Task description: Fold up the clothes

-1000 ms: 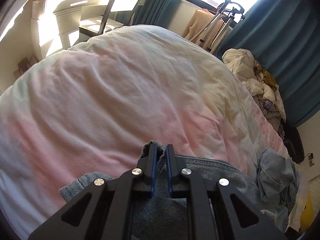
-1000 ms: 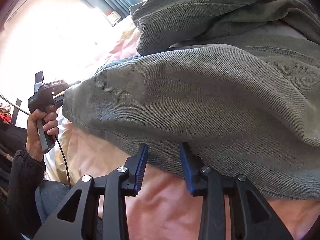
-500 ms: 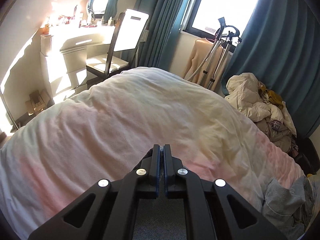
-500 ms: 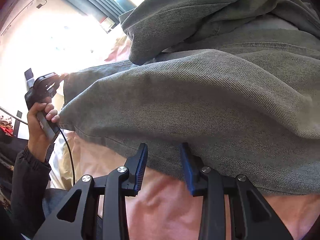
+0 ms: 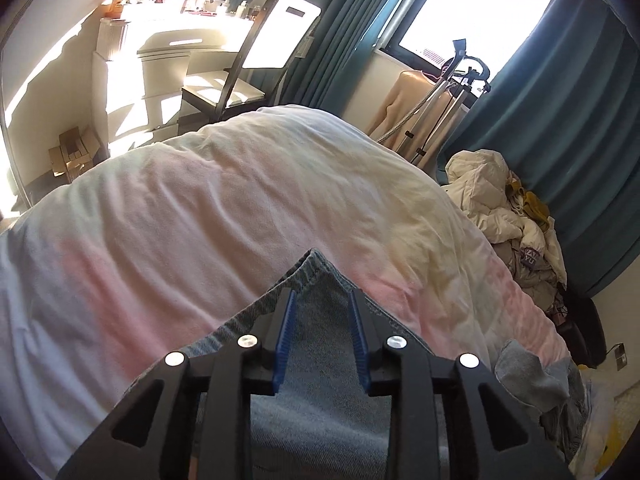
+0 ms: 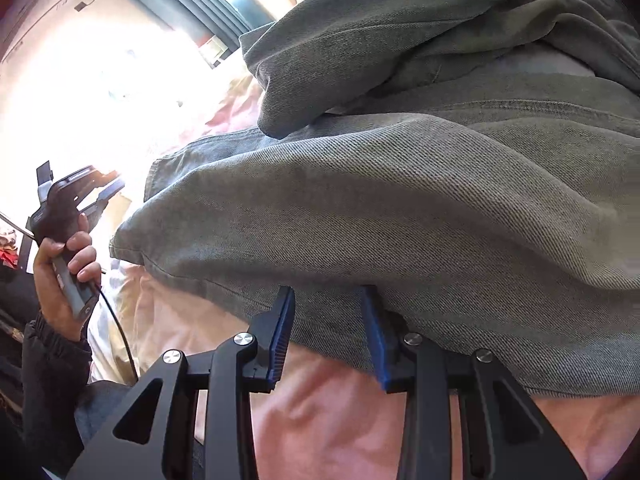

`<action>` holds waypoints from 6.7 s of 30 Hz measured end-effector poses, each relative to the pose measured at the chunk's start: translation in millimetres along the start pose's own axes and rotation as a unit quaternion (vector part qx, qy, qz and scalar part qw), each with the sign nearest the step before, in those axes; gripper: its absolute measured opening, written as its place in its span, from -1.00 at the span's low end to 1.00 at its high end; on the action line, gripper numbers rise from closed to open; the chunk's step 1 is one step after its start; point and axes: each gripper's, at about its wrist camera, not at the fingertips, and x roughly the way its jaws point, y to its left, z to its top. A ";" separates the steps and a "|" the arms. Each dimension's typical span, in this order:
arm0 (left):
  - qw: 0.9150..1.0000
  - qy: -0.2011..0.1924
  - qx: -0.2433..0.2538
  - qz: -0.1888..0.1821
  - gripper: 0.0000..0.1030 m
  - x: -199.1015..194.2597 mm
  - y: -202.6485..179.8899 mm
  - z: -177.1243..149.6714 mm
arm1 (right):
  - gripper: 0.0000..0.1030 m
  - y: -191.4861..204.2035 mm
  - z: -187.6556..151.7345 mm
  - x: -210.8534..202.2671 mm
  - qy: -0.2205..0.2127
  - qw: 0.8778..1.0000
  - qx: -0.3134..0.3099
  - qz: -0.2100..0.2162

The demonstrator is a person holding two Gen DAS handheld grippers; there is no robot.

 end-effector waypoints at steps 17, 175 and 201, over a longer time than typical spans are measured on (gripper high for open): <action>0.961 0.147 -0.234 -0.008 -0.13 -19.5 82.2 -66.9 | -0.33 -62.0 -3.8 -149.5 -0.150 0.983 0.094 -0.055; 0.841 0.074 0.474 -0.250 -0.38 89.6 -518.6 -279.5 | -0.65 -196.6 -14.5 -136.7 -0.203 0.912 0.345 -0.093; 0.906 0.314 0.032 -0.283 0.08 179.2 -430.6 -170.7 | -0.64 -199.8 -27.8 -144.2 -0.197 0.906 0.367 -0.071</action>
